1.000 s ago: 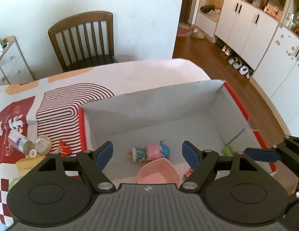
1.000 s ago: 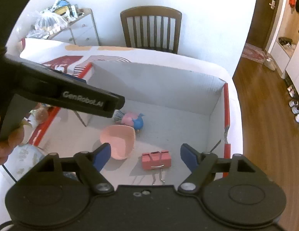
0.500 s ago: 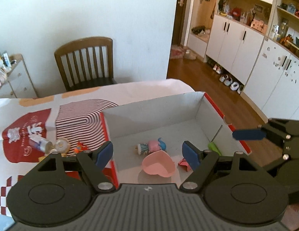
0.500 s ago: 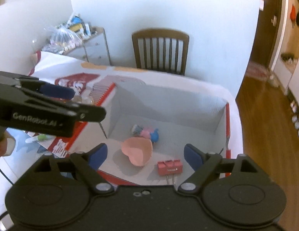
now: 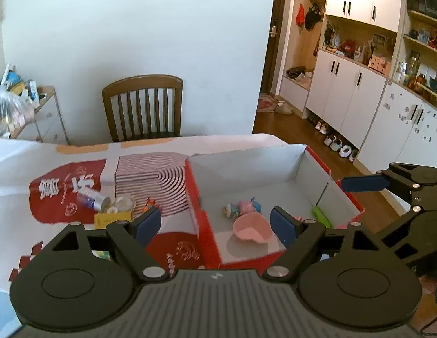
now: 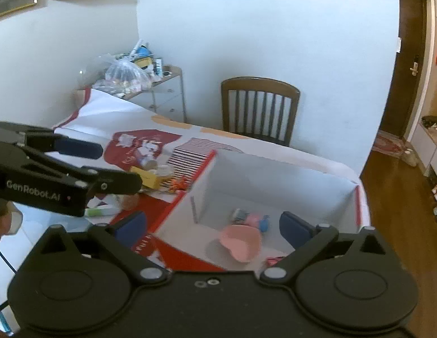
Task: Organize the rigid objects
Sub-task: 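Withdraw both open tools from the box toward the item pile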
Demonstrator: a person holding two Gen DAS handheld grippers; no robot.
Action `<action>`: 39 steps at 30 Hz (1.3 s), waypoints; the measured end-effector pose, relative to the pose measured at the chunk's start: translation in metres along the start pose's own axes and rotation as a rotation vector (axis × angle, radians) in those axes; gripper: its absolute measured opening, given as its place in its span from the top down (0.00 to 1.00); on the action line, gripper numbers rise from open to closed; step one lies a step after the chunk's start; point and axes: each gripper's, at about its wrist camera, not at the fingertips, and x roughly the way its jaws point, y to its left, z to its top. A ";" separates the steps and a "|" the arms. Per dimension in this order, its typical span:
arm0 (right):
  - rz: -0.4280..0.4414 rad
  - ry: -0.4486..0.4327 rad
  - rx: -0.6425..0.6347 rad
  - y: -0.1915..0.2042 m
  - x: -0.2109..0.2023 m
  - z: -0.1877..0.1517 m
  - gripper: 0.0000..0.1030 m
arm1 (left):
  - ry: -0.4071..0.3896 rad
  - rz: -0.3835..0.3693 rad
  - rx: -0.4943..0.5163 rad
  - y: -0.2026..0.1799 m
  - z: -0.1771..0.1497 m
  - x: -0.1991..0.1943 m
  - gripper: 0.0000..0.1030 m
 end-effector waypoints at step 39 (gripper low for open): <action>0.003 0.200 -0.030 0.153 0.157 0.032 0.01 | 0.078 -0.006 -0.024 0.205 -0.115 0.020 0.00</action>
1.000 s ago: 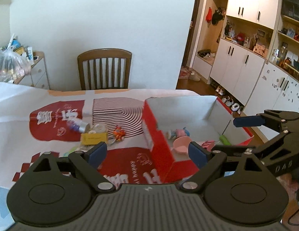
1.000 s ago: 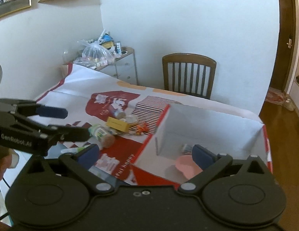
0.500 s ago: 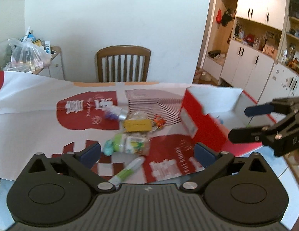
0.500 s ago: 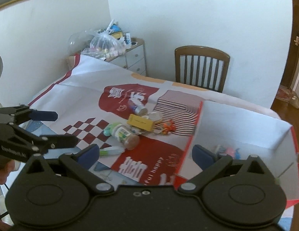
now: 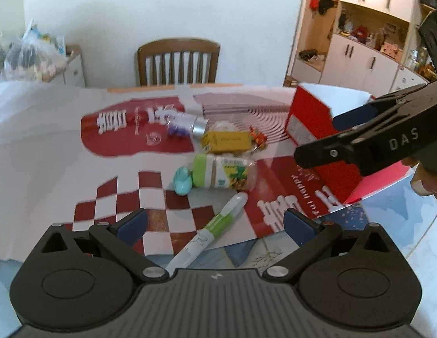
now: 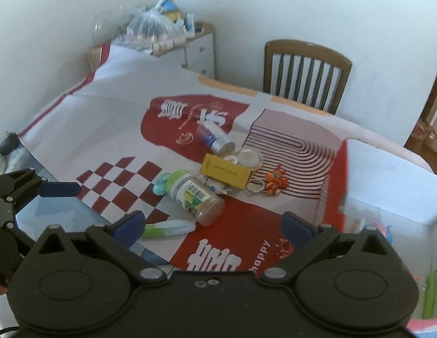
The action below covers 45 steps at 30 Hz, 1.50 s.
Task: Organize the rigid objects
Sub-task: 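Withdraw both open tools from the box toward the item pile, then grasp the green-capped marker with the left tool while the right tool grasps the green-lidded jar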
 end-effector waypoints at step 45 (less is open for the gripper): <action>0.010 0.260 -0.277 0.047 0.128 0.028 0.44 | 0.072 -0.012 0.150 -0.001 -0.018 0.077 0.53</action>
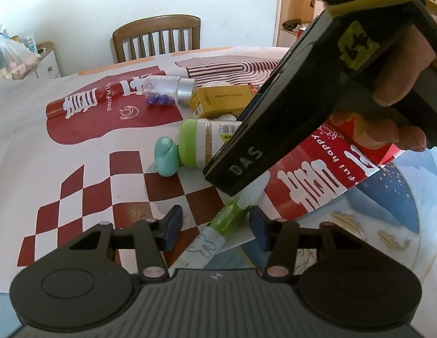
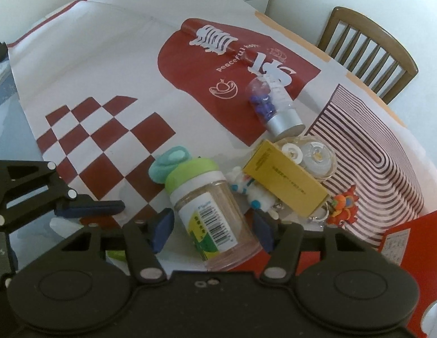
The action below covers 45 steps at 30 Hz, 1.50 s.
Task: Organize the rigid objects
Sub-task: 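Grasp the green-capped marker with the left tool while the right tool grasps the green-lidded jar, then carry the marker and jar over the cardboard box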
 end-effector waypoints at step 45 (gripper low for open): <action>-0.072 -0.319 0.395 -0.061 -0.169 -0.105 0.60 | -0.063 -0.086 -0.249 -0.037 0.064 -0.075 0.83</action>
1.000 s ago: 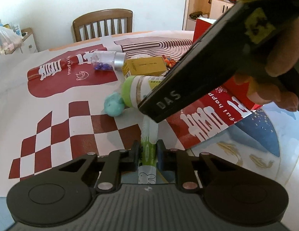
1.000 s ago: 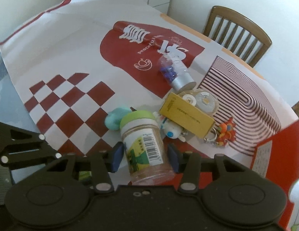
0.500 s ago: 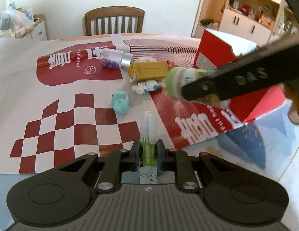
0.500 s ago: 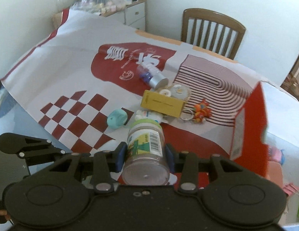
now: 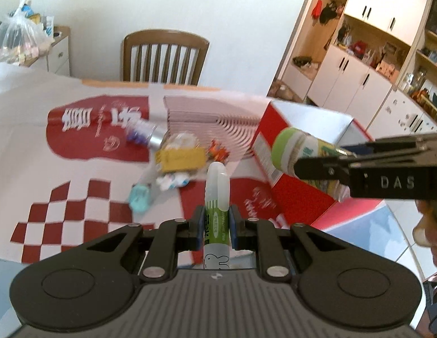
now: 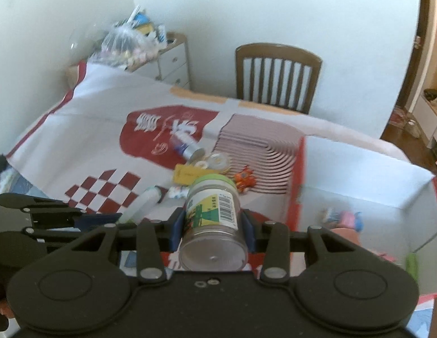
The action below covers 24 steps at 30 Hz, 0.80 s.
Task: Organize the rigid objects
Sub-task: 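Carry the marker and jar over the cardboard box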
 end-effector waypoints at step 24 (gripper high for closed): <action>-0.087 -0.079 0.102 -0.162 -0.052 -0.035 0.60 | 0.007 -0.025 0.098 -0.158 0.057 0.061 0.83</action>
